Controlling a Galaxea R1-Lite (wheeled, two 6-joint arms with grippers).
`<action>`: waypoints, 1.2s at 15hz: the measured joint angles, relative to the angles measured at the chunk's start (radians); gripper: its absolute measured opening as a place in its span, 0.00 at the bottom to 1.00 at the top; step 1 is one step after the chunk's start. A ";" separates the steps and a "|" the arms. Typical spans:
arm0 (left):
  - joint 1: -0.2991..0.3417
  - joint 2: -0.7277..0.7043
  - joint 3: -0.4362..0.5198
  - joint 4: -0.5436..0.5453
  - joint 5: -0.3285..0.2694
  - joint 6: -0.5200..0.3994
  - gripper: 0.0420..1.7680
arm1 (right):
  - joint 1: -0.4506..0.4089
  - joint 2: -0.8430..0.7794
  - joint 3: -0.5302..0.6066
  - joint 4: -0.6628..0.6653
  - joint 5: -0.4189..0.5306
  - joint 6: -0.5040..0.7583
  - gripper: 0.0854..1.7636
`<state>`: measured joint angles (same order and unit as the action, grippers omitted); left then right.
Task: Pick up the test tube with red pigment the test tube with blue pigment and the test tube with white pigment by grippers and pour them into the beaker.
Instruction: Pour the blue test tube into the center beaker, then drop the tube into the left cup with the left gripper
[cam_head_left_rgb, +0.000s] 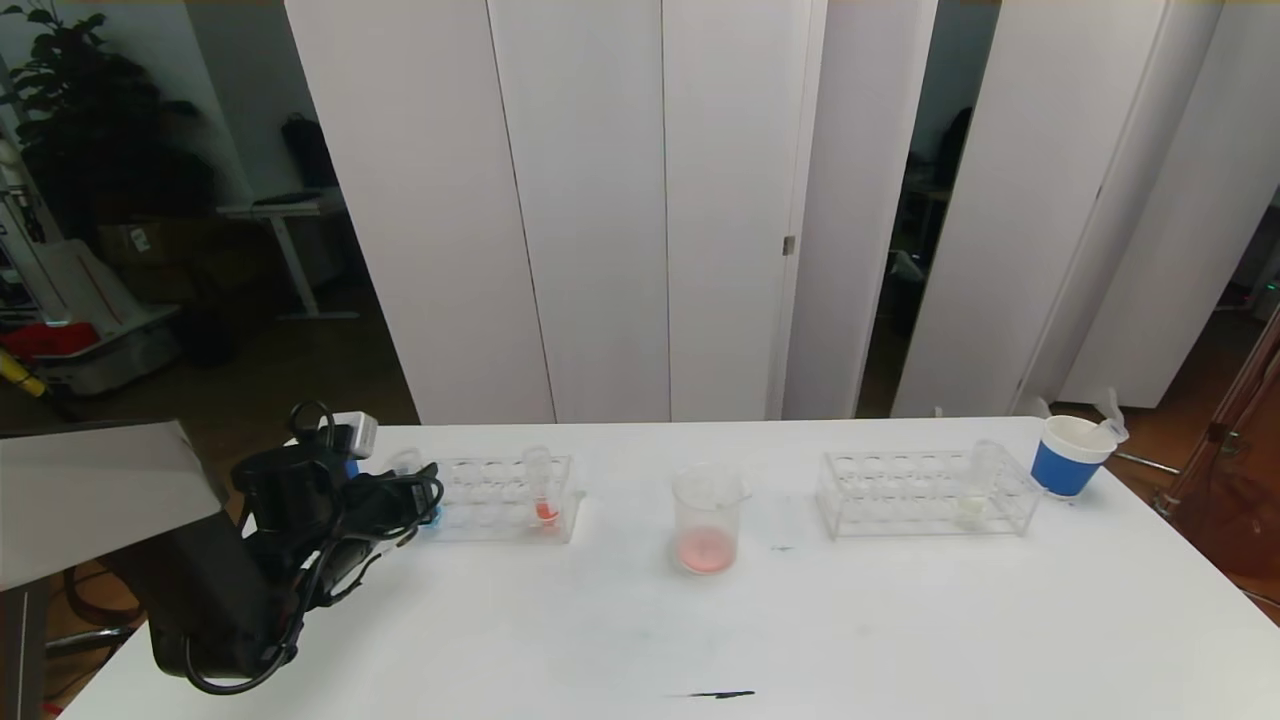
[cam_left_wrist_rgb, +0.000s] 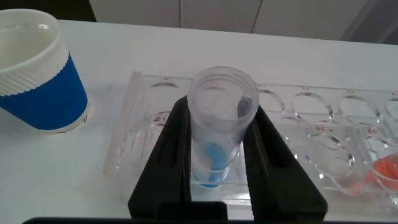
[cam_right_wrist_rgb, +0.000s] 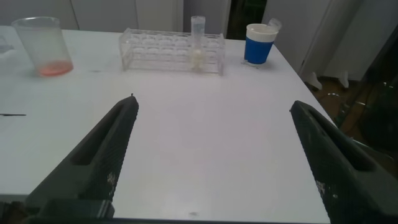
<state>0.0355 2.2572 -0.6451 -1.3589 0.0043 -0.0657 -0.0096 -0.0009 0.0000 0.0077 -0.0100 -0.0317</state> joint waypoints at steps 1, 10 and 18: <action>0.000 0.001 -0.001 0.000 0.000 0.000 0.31 | 0.001 0.000 0.000 0.000 -0.001 0.000 0.99; -0.005 -0.007 -0.005 0.030 0.005 -0.001 0.31 | 0.000 0.000 0.000 0.000 -0.001 0.000 0.99; -0.010 -0.079 0.005 0.034 0.001 0.038 0.31 | 0.000 0.000 0.000 0.000 -0.001 0.000 0.99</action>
<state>0.0257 2.1779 -0.6402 -1.3253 0.0057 -0.0279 -0.0091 -0.0009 0.0000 0.0077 -0.0109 -0.0317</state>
